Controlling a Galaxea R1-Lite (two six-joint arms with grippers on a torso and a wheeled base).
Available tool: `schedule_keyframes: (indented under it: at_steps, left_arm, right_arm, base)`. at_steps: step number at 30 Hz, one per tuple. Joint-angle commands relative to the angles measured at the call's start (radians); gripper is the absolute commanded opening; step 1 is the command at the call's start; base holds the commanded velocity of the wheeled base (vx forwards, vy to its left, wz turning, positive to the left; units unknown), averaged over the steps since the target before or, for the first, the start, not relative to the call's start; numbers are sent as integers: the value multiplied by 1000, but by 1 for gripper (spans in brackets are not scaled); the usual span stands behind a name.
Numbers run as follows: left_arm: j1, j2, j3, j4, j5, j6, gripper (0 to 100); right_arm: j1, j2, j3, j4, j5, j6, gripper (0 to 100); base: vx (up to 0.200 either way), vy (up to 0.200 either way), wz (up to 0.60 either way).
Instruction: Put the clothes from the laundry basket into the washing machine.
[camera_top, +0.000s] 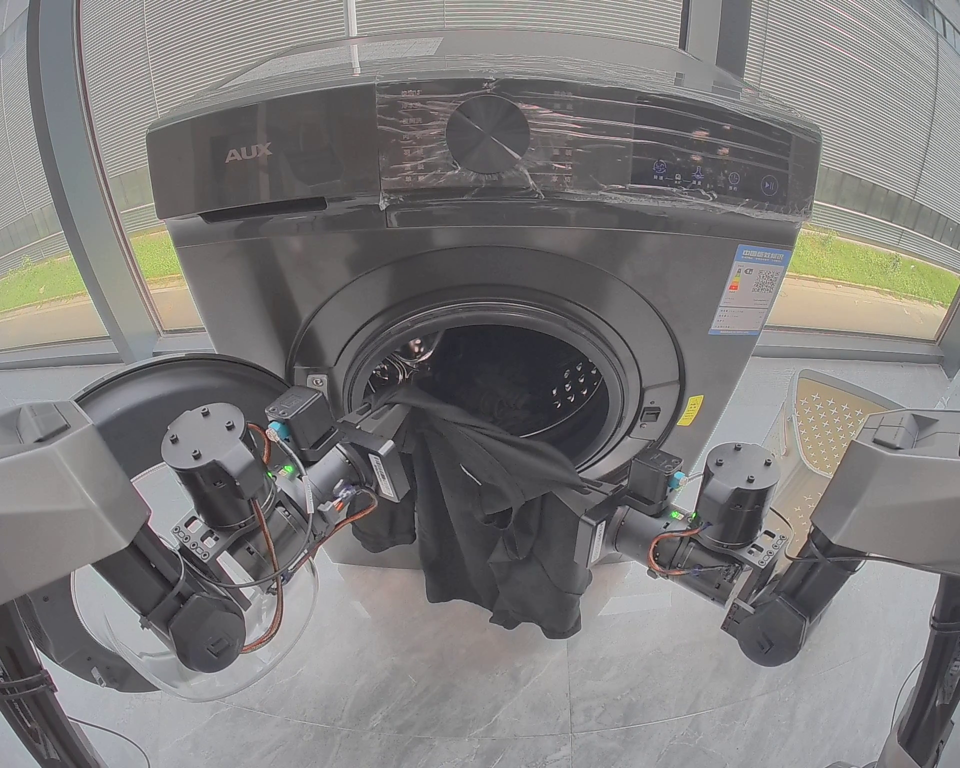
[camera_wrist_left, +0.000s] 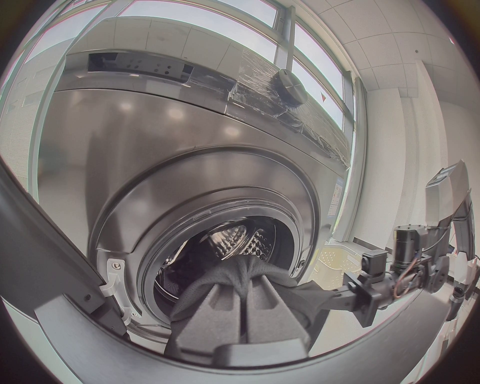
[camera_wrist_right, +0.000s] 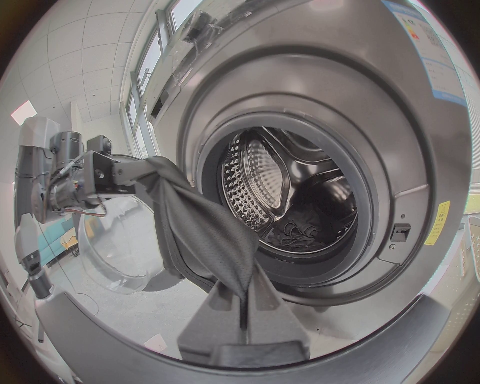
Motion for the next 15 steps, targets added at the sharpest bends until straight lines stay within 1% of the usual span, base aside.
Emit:
schedule_keyframes:
  at_steps: [1, 2, 5, 9, 10, 12, 15]
  left_arm:
    - [-17, -16, 9, 0, 4, 0, 0]
    - [-17, -26, 25, -1, 3, 1, 0]
    - [-24, -52, 68, 0, 1, 1, 0]
    - [-35, -82, 118, 0, -3, 3, 0]
    - [-46, -92, 141, 0, -5, 3, 0]
    - [-66, -105, 166, 0, 1, 3, 0]
    - [-92, -98, 158, 2, 6, 4, 0]
  right_arm:
    - [-27, 108, -85, -23, 0, -1, 0]
    - [-35, 141, -121, -29, 0, 1, 0]
    - [-35, 184, -174, -30, 2, 1, 0]
    - [-30, 192, -193, -30, 0, 3, 0]
    - [-28, 194, -196, -30, -1, 3, 100]
    - [-24, 194, -190, -27, -4, 4, 100]
    - [-19, 209, -159, -26, -3, 1, 100]
  base:
    - [0, 0, 0]
    - [0, 0, 0]
    - [0, 0, 0]
    - [0, 0, 0]
    - [0, 0, 0]
    - [0, 0, 0]
    - [0, 0, 0]
